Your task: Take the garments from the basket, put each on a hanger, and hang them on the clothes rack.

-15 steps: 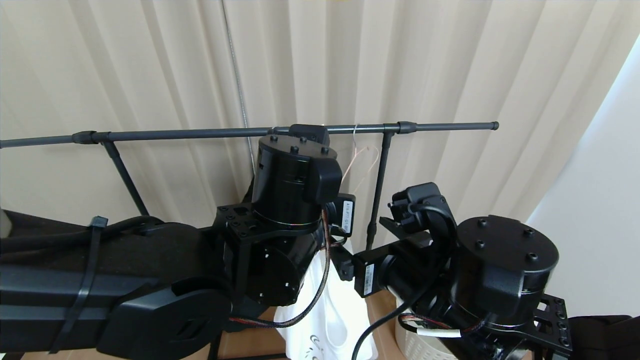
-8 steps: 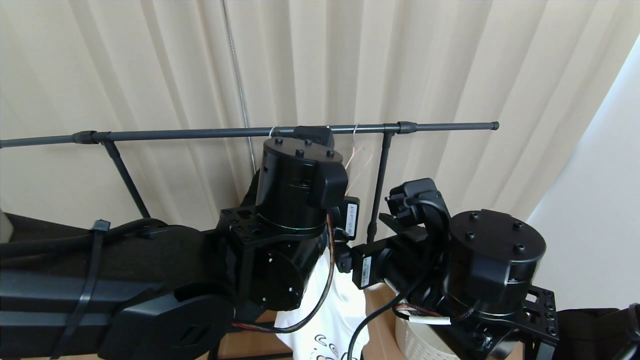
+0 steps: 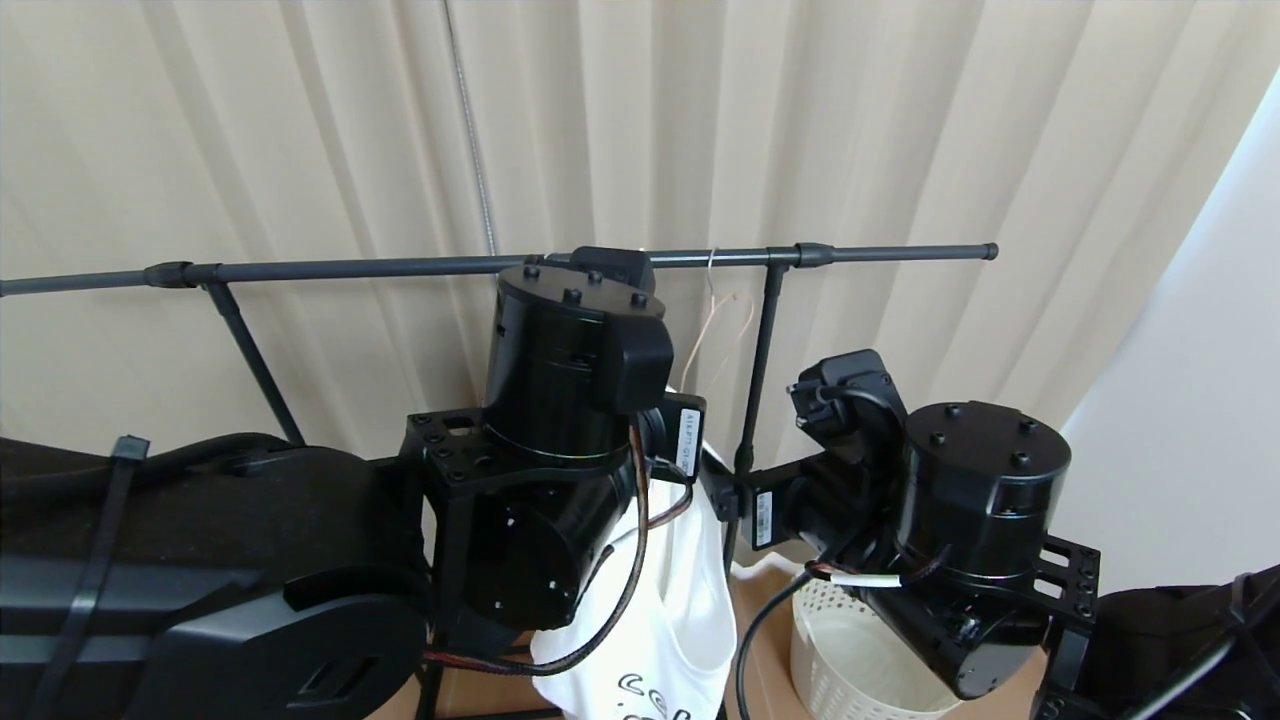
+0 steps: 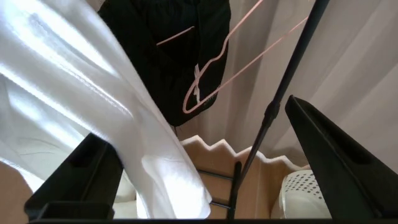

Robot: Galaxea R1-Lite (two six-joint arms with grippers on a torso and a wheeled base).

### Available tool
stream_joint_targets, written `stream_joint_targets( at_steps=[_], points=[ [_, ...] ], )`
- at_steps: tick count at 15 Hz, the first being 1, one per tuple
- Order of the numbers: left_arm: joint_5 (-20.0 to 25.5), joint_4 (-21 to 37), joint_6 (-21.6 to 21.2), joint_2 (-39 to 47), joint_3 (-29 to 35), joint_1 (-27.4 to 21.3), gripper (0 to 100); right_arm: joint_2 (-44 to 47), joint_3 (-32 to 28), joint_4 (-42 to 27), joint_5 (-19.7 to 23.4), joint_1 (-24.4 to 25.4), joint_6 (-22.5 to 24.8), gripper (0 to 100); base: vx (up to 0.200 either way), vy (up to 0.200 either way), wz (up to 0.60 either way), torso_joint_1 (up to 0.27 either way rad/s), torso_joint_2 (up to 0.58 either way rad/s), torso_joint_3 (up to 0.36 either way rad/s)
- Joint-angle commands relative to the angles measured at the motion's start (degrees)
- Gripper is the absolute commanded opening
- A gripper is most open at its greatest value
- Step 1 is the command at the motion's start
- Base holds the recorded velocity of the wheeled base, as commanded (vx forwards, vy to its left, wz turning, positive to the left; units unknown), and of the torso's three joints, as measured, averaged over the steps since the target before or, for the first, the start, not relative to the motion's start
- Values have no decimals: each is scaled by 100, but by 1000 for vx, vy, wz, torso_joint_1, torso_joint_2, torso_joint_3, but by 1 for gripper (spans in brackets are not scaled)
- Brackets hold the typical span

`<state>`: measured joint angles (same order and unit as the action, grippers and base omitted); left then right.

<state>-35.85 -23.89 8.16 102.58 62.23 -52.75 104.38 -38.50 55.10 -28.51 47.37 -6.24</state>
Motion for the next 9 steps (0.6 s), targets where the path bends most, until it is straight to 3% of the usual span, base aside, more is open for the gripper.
stream_joint_targets(
  at_steps=[1, 7, 8, 9],
  points=[
    [-1, -1, 2, -116, -53, 1, 0, 21, 27, 1, 4, -70, 27, 100, 0, 0, 0, 0, 0, 0],
    [26, -1, -7, -133, -71, 1, 0, 259, 27, 1, 13, -70, 35, 100, 0, 0, 0, 0, 0, 0],
    [26, -1, -7, -133, -80, 1, 0, 250, 9, 1, 13, -79, 27, 0, 0, 0, 0, 0, 0, 0],
    [26, -1, -7, -133, -106, 1, 0, 224, 0, 9, 13, -88, 27, 0, 0, 0, 0, 0, 0, 0]
  ],
)
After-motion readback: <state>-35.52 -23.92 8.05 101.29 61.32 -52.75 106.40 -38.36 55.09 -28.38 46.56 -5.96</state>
